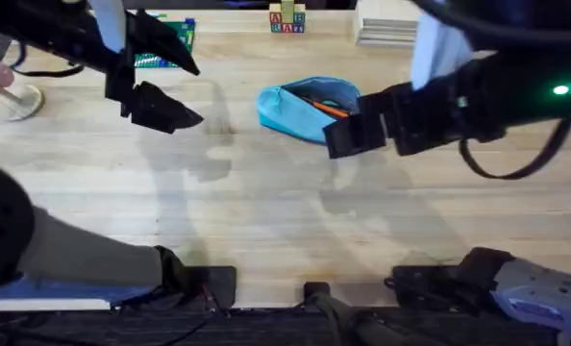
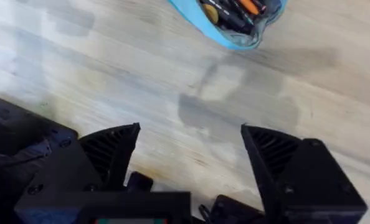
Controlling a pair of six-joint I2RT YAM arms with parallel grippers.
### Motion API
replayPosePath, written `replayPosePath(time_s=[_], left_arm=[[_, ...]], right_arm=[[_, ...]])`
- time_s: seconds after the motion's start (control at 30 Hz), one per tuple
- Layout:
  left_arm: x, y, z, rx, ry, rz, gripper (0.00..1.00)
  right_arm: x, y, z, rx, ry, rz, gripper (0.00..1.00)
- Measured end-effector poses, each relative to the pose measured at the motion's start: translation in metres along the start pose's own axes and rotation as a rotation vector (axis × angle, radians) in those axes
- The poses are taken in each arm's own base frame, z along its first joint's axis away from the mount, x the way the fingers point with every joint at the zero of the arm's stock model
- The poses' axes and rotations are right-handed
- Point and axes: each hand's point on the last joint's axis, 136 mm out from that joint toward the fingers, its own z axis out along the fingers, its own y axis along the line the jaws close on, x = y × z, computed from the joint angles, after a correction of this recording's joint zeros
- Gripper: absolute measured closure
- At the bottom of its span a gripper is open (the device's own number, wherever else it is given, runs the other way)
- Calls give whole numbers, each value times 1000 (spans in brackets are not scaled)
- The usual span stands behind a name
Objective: Unzip the bag, pick up the pens from the table one at a time and place them inside, then zip the bag closed.
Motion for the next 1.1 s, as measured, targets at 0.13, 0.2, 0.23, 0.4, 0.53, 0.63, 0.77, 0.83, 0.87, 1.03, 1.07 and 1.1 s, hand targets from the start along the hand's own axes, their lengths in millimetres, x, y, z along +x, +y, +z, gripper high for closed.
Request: replayPosePath(time_s=[0.13, 0.2, 0.23, 0.4, 0.53, 0.63, 0.77, 0.83, 0.87, 1.03, 1.07, 1.1], left_arm=[[5, 6, 7, 20, -12, 29, 7], [6, 8, 8, 20, -17, 42, 7], [5, 7, 8, 20, -18, 47, 7], [4, 8, 8, 19, -25, 60, 7], [4, 7, 8, 19, -25, 64, 7], [4, 7, 8, 19, -25, 64, 6], [4, 7, 8, 19, -25, 64, 7], [4, 7, 8, 19, -25, 64, 8], [4, 7, 8, 19, -25, 64, 7], [4, 7, 8, 19, -25, 64, 8], [4, 7, 8, 19, -25, 64, 7], [4, 7, 8, 19, -25, 64, 7]], right_arm=[[-4, 6, 5, 19, 6, 26, 6], [-6, 8, 6, 23, 4, 36, 5], [-7, 8, 6, 26, 3, 40, 4], [-8, 7, 7, 39, 0, 42, 4], [-8, 6, 7, 40, -1, 42, 4], [-10, 8, 7, 35, -9, 45, 3], [-25, 17, 6, 1, -72, 66, 3], [-36, 30, 4, -23, -139, 60, 4], [-38, 32, 4, -21, -150, 60, 5], [-38, 38, 2, -6, -179, 114, 5], [-38, 39, 4, -4, -177, 131, 5], [-38, 40, 5, 1, -177, 150, 5]])
